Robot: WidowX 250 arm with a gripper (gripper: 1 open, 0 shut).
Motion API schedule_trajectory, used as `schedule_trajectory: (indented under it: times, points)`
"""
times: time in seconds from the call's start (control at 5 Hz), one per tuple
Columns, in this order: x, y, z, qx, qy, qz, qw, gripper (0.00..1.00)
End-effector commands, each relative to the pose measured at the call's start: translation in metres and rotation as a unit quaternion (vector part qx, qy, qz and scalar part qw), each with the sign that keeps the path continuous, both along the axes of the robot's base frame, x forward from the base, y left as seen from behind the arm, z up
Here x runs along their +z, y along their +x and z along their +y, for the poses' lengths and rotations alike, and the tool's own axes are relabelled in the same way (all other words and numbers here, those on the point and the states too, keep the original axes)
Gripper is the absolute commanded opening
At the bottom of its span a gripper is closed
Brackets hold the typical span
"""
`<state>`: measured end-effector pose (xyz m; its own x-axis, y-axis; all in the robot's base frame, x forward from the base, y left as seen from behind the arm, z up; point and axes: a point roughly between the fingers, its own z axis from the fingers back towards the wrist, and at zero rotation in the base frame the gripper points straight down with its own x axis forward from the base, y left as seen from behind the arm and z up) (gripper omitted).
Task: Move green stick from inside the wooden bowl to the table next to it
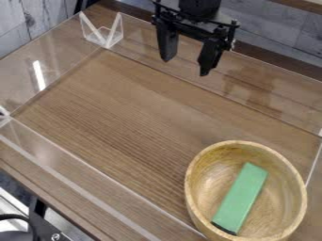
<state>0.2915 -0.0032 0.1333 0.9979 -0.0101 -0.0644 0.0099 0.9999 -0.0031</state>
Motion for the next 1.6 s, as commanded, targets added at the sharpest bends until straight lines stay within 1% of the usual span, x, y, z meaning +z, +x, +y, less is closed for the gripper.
schedule_trajectory:
  times: [0.0,0.2,0.4,0.6,1.0,1.2,1.4]
  points:
    - [-0.027,-0.016,-0.001,-0.006,-0.003,0.047,0.9989,1.00]
    - [-0.044,-0.046,-0.015,-0.048,-0.023,0.072,0.9960,1.00]
    - [-0.044,-0.057,-0.030,-0.072,-0.031,0.060,0.9951,1.00]
    - [-0.037,-0.060,-0.054,-0.082,-0.037,0.045,0.9950,1.00]
    - [-0.045,-0.074,-0.117,-0.112,-0.049,0.020,0.9922,1.00]
    - [-0.047,-0.075,-0.130,-0.120,-0.053,0.009,0.9913,1.00]
    - [-0.046,-0.072,-0.128,-0.113,-0.052,0.002,0.9923,1.00]
